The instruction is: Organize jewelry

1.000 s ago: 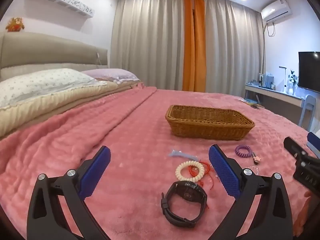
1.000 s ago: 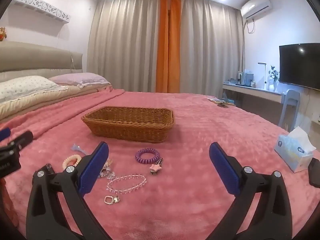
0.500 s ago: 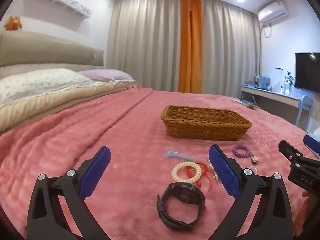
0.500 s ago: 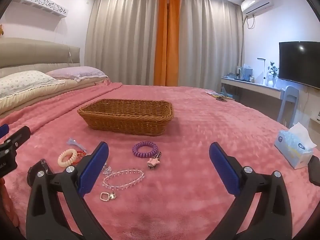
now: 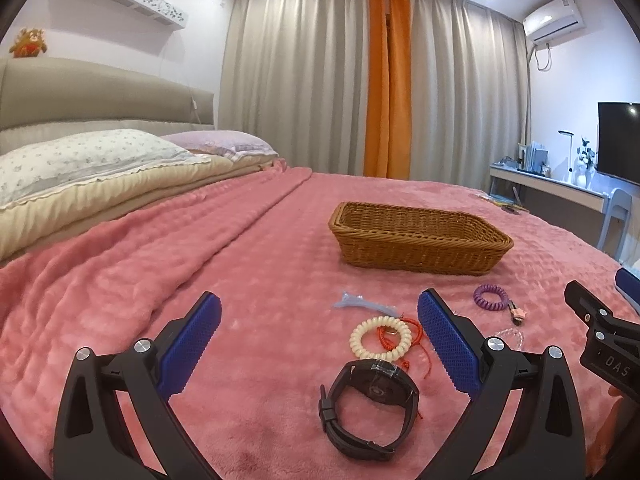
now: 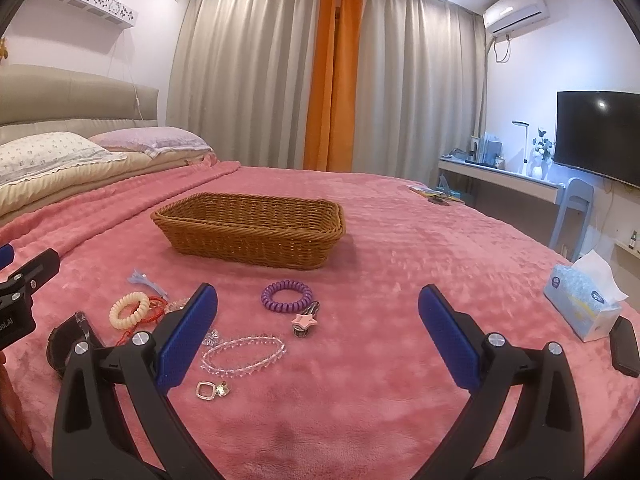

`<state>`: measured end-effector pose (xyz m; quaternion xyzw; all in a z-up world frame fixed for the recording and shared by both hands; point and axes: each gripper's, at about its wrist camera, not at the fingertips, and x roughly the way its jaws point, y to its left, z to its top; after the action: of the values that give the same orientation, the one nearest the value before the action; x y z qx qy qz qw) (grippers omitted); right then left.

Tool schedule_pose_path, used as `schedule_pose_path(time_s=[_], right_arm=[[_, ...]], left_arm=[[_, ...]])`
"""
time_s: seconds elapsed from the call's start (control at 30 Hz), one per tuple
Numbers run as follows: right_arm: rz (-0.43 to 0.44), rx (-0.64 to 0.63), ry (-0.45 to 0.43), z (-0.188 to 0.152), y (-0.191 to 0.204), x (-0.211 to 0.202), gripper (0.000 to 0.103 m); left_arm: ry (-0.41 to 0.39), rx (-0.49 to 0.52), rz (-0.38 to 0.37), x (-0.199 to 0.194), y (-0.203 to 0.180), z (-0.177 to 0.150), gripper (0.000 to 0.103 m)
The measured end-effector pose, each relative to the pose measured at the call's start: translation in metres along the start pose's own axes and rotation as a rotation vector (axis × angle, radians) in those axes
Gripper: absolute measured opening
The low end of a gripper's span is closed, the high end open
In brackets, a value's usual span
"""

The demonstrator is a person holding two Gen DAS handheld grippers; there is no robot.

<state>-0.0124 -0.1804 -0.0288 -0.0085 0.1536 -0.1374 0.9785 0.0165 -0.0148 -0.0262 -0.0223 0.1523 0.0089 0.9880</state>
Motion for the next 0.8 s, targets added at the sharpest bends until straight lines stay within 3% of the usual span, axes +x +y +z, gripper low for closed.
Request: schedule_pose_path(time_s=[0.8], right_arm=[[-0.02,-0.022,0.003,-0.0025,0.005,0.0027,0.097]], left_arm=[[0.006,-0.005,0.001,0.0006,0.0035,-0.0023,0.096]])
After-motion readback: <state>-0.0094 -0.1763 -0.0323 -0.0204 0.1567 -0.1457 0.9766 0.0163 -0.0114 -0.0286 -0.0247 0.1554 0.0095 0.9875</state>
